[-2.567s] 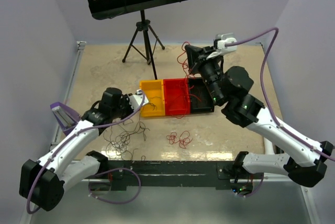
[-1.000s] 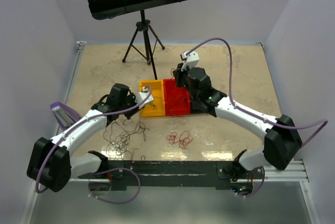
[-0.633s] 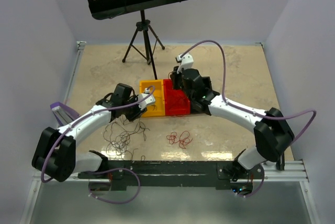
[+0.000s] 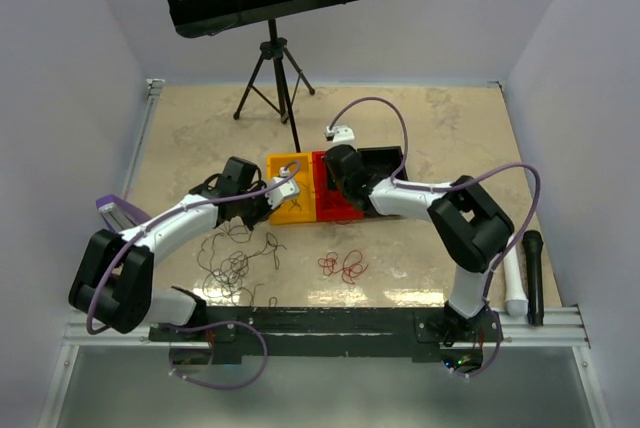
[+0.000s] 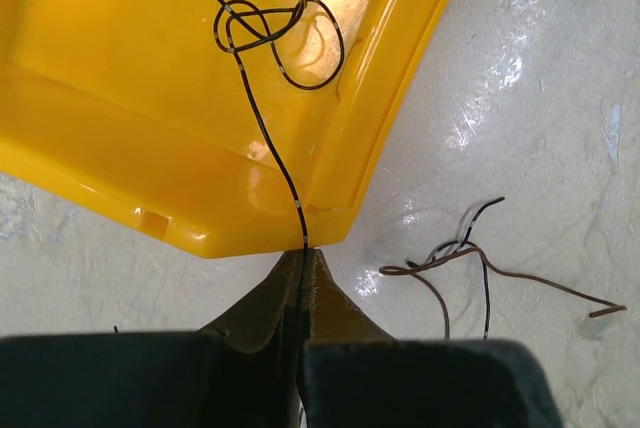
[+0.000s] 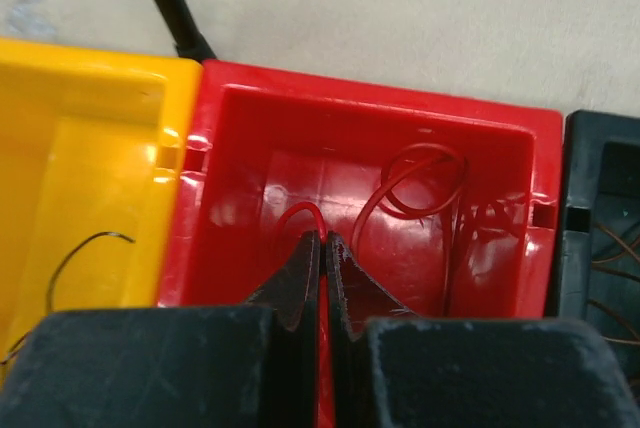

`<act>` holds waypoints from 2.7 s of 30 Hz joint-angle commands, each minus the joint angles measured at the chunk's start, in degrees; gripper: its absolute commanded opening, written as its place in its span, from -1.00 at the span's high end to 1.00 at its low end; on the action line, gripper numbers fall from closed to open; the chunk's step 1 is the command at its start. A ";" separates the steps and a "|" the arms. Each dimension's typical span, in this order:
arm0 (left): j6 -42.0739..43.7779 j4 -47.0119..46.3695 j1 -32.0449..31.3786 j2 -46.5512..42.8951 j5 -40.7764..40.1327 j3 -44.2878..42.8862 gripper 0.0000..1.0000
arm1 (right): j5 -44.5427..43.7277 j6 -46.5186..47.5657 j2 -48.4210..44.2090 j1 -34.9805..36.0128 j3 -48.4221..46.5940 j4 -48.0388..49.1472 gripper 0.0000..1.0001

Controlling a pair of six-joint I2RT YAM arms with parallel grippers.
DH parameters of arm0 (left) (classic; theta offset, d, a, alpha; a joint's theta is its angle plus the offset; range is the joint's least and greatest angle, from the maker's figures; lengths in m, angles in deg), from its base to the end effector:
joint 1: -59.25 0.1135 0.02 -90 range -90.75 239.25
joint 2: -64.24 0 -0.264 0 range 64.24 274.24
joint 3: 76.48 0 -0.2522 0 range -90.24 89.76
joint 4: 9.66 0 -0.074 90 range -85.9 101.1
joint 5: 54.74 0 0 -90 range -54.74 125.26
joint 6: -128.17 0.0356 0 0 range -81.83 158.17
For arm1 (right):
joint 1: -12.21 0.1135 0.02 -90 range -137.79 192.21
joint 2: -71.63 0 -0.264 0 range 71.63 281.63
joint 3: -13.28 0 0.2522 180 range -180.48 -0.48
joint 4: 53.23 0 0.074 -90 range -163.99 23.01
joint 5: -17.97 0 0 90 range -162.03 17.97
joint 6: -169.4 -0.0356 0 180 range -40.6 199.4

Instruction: Untangle the cables

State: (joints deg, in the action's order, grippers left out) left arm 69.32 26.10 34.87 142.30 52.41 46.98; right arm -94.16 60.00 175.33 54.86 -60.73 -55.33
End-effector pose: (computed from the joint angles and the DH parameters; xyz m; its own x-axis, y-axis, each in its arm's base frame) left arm 0.2310 -0.1162 0.1884 -0.3767 0.7134 -0.5909 0.8582 0.5089 0.0673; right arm 0.2978 0.2561 0.1887 -0.4957 -0.0383 -0.8676 -0.2411 0.9658 0.0951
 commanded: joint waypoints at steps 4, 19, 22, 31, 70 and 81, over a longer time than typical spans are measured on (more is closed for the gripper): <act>1.27 -0.64 0.30 -3.44 -0.44 0.33 1.00 | -3.36 -2.92 3.27 -0.38 -6.54 -4.71 1.00; -0.13 10.95 0.30 -20.22 -0.45 -8.10 1.00 | 1.91 -1.87 -16.32 -0.29 -4.89 -8.67 -0.43; 0.22 13.33 0.30 -23.21 -1.50 -10.03 1.00 | 3.84 -4.23 -23.25 0.15 -0.50 -9.55 -0.49; 0.49 15.00 0.30 -26.74 -9.15 -11.62 1.00 | -6.16 -28.54 -36.55 24.46 14.79 -25.96 -0.60; 2.24 19.40 0.30 -25.95 -6.60 -9.16 1.00 | -31.12 -64.01 -21.95 34.69 14.30 -40.47 1.00; 1.89 19.57 0.30 -25.51 -6.07 -10.04 1.00 | -37.73 -37.41 -36.99 26.62 -0.48 -37.88 1.00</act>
State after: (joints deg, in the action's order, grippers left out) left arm 70.79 45.79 34.87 116.88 45.52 38.15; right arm -127.07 7.94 141.82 86.66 -57.91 -98.10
